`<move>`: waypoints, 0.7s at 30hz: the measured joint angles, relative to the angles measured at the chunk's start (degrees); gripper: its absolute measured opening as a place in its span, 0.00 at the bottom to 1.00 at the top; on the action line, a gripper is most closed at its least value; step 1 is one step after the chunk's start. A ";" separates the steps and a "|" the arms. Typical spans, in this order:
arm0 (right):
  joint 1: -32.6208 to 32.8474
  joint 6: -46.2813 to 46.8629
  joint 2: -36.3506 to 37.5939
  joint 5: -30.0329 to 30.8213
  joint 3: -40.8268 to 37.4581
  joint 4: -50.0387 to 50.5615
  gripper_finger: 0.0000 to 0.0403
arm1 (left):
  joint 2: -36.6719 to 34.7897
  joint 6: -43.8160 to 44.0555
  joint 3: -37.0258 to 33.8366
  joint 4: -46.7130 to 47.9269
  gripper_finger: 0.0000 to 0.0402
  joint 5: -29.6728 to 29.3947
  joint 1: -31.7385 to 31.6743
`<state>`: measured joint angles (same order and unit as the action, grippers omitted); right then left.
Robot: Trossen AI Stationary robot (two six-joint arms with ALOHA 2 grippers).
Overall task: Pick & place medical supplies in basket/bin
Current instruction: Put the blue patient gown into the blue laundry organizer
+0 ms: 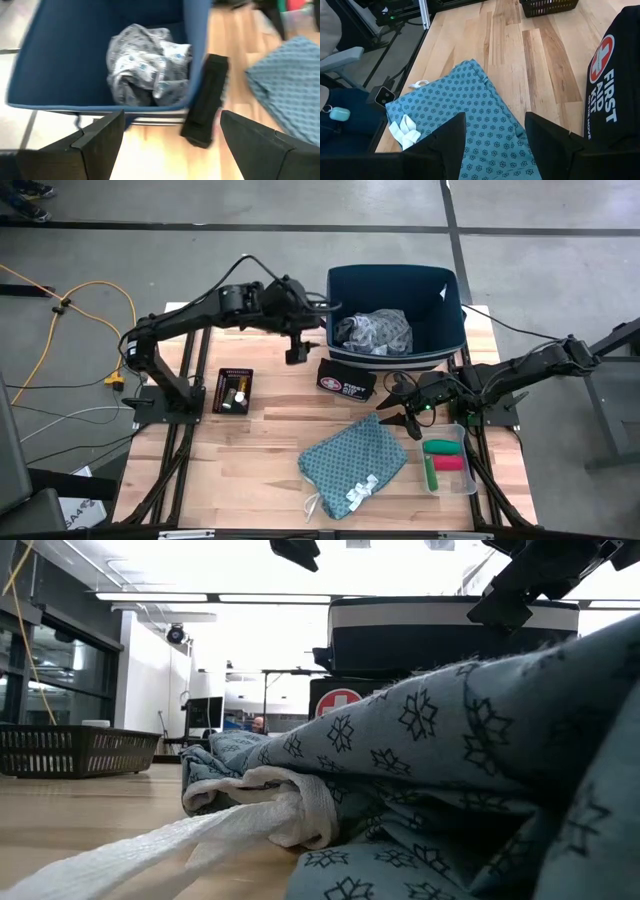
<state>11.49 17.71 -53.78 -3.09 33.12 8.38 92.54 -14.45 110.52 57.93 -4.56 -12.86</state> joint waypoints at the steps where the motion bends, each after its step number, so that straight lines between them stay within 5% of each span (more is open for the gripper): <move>1: 0.02 0.00 0.00 -0.02 0.00 -0.01 0.48 | -0.47 0.37 -0.62 0.06 0.80 -0.09 0.69; 21: 0.01 0.01 0.00 0.00 0.00 0.01 0.48 | -18.76 5.09 -32.16 -18.45 0.80 -0.19 18.37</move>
<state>11.51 17.72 -53.78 -3.09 33.12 8.38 73.78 -9.37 78.36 39.48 -4.75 5.51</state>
